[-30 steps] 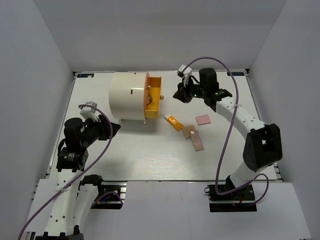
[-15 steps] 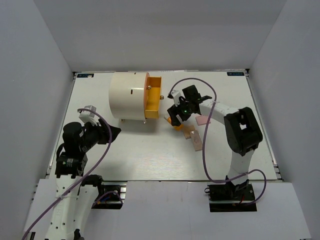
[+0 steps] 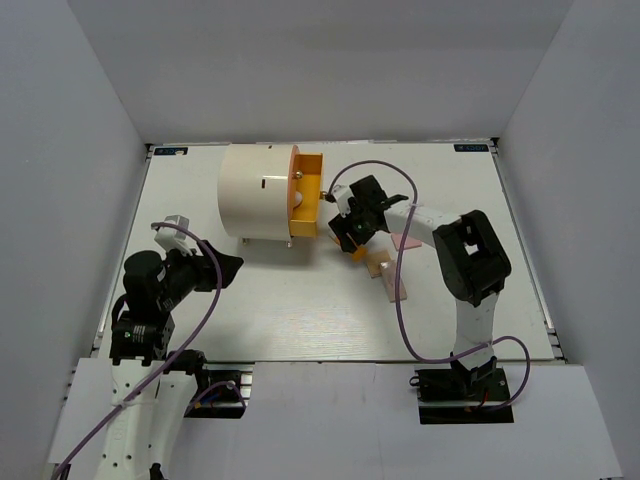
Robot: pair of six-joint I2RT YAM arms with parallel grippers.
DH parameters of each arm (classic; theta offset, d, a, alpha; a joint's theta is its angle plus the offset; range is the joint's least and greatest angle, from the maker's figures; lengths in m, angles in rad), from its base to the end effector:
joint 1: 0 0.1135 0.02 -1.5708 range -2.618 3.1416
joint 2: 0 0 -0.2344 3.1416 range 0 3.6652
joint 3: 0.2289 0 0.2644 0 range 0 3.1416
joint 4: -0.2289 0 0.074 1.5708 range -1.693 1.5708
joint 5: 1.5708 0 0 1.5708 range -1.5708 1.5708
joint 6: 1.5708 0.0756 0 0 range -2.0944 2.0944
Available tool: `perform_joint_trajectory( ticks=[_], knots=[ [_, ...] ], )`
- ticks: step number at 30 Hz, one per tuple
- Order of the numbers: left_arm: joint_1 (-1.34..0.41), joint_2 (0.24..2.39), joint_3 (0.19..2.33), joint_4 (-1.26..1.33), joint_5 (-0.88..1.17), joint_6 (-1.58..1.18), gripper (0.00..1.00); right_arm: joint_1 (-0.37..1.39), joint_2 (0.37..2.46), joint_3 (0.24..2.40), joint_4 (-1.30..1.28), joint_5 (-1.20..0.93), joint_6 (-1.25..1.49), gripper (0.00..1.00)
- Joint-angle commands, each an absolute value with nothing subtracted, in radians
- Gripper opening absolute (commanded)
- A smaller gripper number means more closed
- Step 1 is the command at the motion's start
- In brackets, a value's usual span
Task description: Organize the makeup
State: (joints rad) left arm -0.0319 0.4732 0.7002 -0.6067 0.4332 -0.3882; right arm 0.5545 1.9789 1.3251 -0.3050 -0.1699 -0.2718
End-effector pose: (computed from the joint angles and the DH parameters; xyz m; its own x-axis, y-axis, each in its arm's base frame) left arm 0.1801 -0.0375 0.2839 -0.5013 -0.3277 -0.8008 0.2473 0.8326 -0.4956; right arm 0.3667 0.2421 0.0981 -0.5088 -0.6264 -0.5906 -0.7662 0.6422 -0.0209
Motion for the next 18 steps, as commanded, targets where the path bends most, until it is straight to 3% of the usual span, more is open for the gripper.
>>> perform_joint_trajectory(
  ticks=[1, 9, 18],
  knots=[
    [-0.026, 0.465, 0.695, -0.601, 0.429, -0.394, 0.74, 0.566, 1.994, 1.316, -0.285, -0.085, -0.270, 0.67],
    [-0.017, 0.453, 0.692, -0.598, 0.431, -0.396, 0.74, 0.557, 1.942, 1.250, -0.265, -0.057, -0.278, 0.45],
    [-0.017, 0.442, 0.693, -0.600, 0.425, -0.396, 0.74, 0.486, 1.838, 1.327, -0.331, -0.123, -0.239, 0.34]
  ],
)
